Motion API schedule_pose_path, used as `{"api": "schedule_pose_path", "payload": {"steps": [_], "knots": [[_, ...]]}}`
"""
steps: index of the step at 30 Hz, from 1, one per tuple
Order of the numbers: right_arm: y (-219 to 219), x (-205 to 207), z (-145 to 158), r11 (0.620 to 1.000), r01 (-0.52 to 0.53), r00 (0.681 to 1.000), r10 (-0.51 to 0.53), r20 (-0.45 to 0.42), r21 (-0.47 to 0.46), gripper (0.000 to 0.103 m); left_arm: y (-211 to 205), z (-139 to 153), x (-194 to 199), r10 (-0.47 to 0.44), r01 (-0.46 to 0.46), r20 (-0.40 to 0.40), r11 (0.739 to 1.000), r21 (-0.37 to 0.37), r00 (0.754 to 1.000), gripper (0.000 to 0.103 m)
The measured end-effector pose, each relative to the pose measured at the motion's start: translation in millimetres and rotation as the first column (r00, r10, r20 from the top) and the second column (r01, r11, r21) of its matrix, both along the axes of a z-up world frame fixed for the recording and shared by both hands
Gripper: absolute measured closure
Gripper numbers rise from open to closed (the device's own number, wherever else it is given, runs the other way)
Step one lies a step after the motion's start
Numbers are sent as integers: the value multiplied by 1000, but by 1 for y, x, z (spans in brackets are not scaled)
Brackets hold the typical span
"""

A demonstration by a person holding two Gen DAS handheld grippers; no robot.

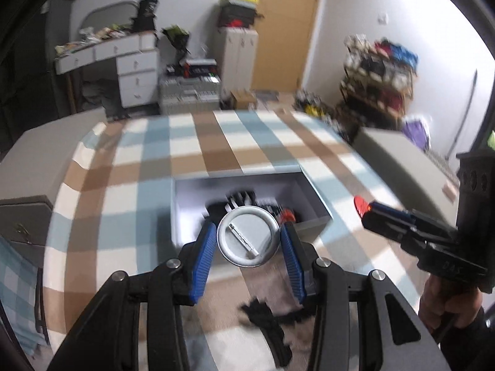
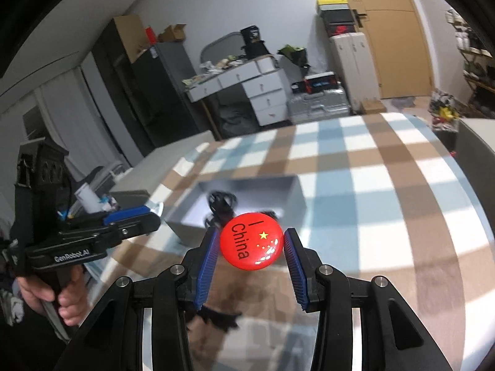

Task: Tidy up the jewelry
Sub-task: 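Lower both badges into the silver box and open both tools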

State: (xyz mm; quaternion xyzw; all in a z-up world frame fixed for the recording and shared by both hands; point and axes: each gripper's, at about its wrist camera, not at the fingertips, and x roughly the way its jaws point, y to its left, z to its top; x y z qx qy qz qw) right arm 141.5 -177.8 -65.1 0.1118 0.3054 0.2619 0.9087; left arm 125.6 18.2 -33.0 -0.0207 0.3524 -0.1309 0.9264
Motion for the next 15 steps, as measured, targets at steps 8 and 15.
{"api": "schedule_pose_path", "payload": {"steps": [8, 15], "knots": [[26, 35, 12, 999, -44, 999, 44, 13, 8, 61, 15, -3, 26, 13, -12, 11, 995, -99, 1000, 66], [36, 61, 5, 999, -53, 999, 53, -4, -1, 61, 6, -12, 41, -31, 29, -14, 992, -126, 999, 66]]}}
